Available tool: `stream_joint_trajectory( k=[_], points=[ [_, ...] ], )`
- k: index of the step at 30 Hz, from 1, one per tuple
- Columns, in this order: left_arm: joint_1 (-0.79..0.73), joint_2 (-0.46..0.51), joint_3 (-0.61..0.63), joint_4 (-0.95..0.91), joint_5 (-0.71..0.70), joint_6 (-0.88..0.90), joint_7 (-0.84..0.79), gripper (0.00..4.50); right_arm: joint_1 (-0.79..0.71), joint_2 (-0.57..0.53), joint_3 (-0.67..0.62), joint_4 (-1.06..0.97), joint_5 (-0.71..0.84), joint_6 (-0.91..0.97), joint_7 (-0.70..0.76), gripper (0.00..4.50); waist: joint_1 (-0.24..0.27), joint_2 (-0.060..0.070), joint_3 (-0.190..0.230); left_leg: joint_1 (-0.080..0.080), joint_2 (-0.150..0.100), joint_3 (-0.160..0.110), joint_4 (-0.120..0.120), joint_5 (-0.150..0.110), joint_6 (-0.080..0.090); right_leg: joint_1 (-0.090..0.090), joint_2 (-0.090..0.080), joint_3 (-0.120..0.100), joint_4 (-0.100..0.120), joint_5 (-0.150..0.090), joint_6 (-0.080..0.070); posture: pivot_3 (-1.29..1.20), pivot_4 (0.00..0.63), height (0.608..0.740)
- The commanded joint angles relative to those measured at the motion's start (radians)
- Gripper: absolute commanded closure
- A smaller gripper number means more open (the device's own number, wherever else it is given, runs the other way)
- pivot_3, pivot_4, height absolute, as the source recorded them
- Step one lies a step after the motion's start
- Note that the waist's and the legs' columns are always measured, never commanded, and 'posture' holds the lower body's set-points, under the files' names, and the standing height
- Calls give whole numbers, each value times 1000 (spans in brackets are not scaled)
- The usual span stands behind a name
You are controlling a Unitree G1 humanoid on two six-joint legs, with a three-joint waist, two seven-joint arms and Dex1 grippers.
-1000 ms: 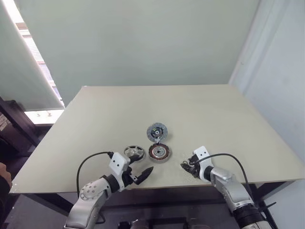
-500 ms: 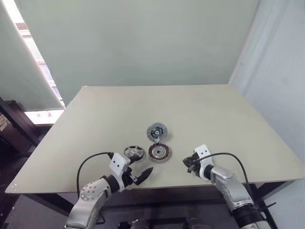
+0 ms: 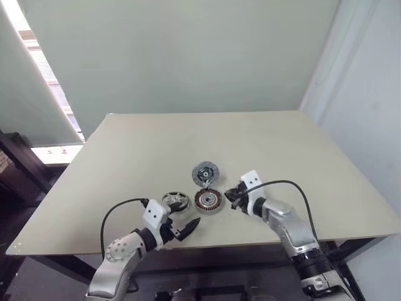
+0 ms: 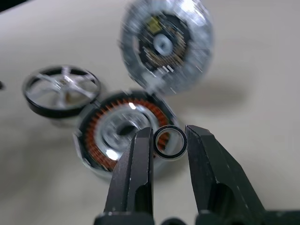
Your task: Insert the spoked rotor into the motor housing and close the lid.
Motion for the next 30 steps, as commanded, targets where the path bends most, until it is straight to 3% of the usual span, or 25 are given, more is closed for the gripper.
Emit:
stream_joint_trajectory(
  k=[1,30],
  points=[
    [-14,9,29,-5,2,-30,8,0,-56,24,14,17,-5,3,2,3800,0,0,0,0,0,0,0,0,0,0,0,0,0,0,0,0,0,740],
    [74,27,80,-105,-21,10,42,0,-223,175,23,389,-50,-132,-5,3800,-20,0,0,0,0,0,0,0,0,-3,0,0,7,0,0,0,0,740]
  ],
)
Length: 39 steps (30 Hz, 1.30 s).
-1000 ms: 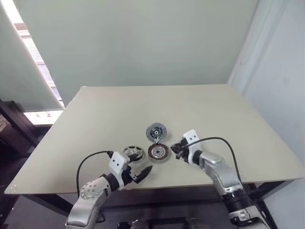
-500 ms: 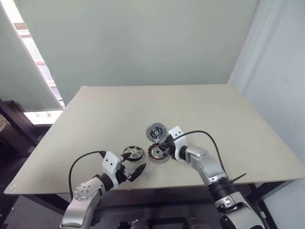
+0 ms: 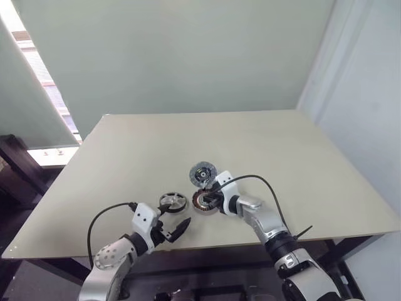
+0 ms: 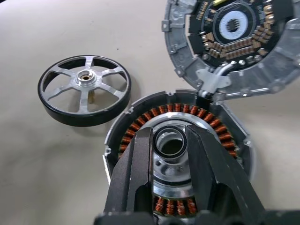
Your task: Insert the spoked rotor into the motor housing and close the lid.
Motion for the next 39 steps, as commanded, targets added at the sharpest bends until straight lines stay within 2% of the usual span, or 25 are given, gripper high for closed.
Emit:
stream_joint_trajectory(
  k=[1,22,39],
  points=[
    [-5,10,25,-56,-16,1,7,0,-49,15,-16,17,-4,-45,-3,3800,0,0,0,0,0,0,0,0,0,-1,0,0,1,0,0,0,0,740],
    [7,12,42,-85,-13,22,15,0,-101,35,-43,176,-24,-140,-9,3800,0,0,0,0,0,0,0,0,0,-2,0,0,3,0,-1,0,0,740],
    [7,12,37,-80,-13,19,13,0,-97,30,-38,201,-51,-138,6,3800,0,0,0,0,0,0,0,-1,-2,-2,0,0,3,0,-1,0,0,740]
  ],
)
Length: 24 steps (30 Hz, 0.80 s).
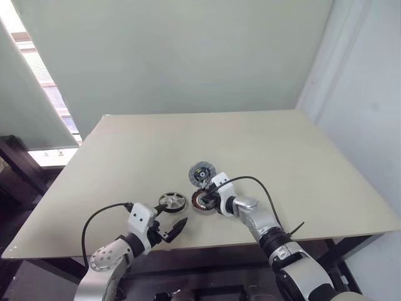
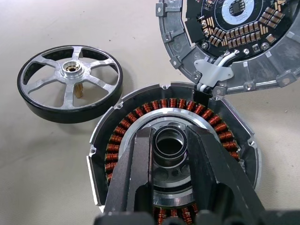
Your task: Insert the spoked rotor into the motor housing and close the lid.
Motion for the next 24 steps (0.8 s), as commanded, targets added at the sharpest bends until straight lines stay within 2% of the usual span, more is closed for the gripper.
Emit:
stream_joint_trajectory(
  k=[1,24],
  points=[
    [-7,5,10,-44,-12,-13,-3,0,-22,-3,-6,-18,-8,-3,6,3800,0,0,0,0,0,0,0,0,0,0,0,0,0,0,0,0,0,740],
    [-26,1,1,-18,-5,-25,-14,0,-13,-13,5,-33,-38,17,27,3800,0,0,0,0,0,0,0,0,0,0,0,0,0,0,0,0,0,740]
  ],
)
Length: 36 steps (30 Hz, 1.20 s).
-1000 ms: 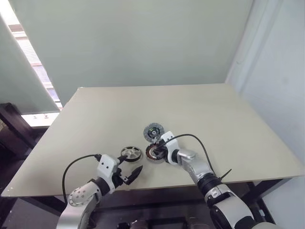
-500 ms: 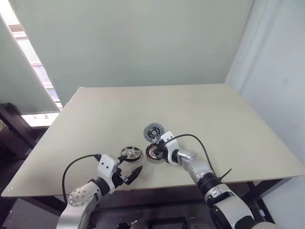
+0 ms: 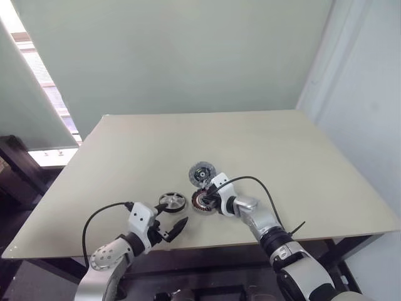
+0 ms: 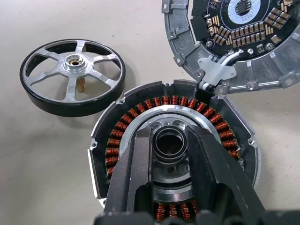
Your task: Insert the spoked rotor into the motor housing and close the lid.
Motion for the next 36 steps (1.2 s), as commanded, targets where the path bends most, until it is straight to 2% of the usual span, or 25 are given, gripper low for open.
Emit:
stream_joint_trajectory(
  k=[1,9,19,25,30,36],
  points=[
    [-19,2,2,-18,-6,-21,-5,0,-13,-4,-1,-21,-7,0,1,3800,0,0,0,0,0,0,0,0,0,0,0,0,0,0,0,0,0,740],
    [-19,0,0,-15,-5,-27,-8,0,-9,-7,4,-28,-18,-8,-1,3800,0,0,0,0,0,0,0,0,0,0,0,0,0,0,0,0,0,740],
    [-31,-4,-6,0,-1,-34,-11,0,-1,1,-20,-89,22,13,35,394,0,0,0,0,0,0,0,0,0,0,0,0,0,0,0,0,0,740],
    [-34,-5,-7,3,-2,-36,-11,0,28,3,-41,-238,77,89,76,394,0,0,0,0,0,0,-1,0,0,-1,0,0,0,0,0,0,0,740],
    [-34,-6,-5,7,-3,-38,-11,0,57,-7,-19,-292,57,84,70,2036,0,0,0,-1,0,0,-1,0,0,-2,0,0,0,0,0,0,0,740],
    [-30,-5,3,5,-6,-38,-8,0,47,0,15,-179,3,29,22,4220,0,0,0,-1,0,0,-1,0,0,-2,0,0,0,0,0,0,0,740]
  ],
)
